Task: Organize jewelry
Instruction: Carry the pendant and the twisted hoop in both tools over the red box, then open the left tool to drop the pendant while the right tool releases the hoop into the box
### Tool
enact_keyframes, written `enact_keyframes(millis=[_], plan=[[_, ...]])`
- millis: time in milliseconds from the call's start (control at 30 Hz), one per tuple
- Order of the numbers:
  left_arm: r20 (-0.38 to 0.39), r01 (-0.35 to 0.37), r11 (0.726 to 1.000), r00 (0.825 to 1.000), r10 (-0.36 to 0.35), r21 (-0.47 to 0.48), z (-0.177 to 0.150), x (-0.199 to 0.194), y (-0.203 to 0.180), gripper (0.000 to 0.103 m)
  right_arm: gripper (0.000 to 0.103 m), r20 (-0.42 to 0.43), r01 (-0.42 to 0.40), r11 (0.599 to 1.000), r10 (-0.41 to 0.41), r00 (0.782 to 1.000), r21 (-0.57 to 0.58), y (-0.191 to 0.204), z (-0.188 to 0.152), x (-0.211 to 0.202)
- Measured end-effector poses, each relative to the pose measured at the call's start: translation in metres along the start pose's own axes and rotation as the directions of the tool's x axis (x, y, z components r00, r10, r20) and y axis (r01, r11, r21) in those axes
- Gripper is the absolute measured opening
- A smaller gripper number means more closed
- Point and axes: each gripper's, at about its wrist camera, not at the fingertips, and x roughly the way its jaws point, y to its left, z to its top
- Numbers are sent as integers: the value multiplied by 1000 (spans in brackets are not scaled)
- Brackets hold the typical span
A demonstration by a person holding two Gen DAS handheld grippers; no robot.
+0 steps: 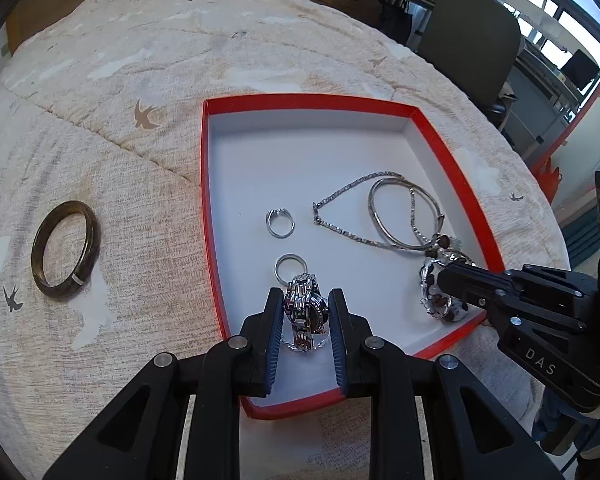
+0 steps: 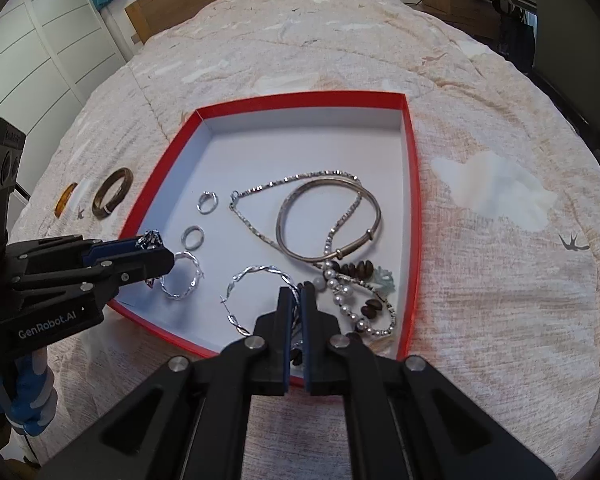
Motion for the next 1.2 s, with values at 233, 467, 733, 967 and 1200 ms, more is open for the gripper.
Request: enact_keyframes(millis=[233, 467, 733, 967, 1200], plan=[[-12, -22, 1000, 1000, 22, -6, -6, 7, 3, 23, 4, -32, 23, 1000, -24, 999, -7, -2, -2, 4], [-12, -29, 999, 1000, 28, -24, -8, 6, 6, 24, 5, -41, 53, 999, -52, 998, 10, -7, -6, 3], [-6, -19, 999, 1000, 19, -26, -8, -4, 1, 32, 6, -17, 49, 999, -49, 999, 21, -3, -7, -12], [35, -30, 999, 999, 31, -26, -8, -30, -1, 39, 7, 8, 58, 998, -58, 998, 27, 2, -8, -30], [88, -49, 998, 995, 52, -38, -19, -69, 0, 47, 8, 62, 58, 998, -60, 996, 39, 11, -10, -62]])
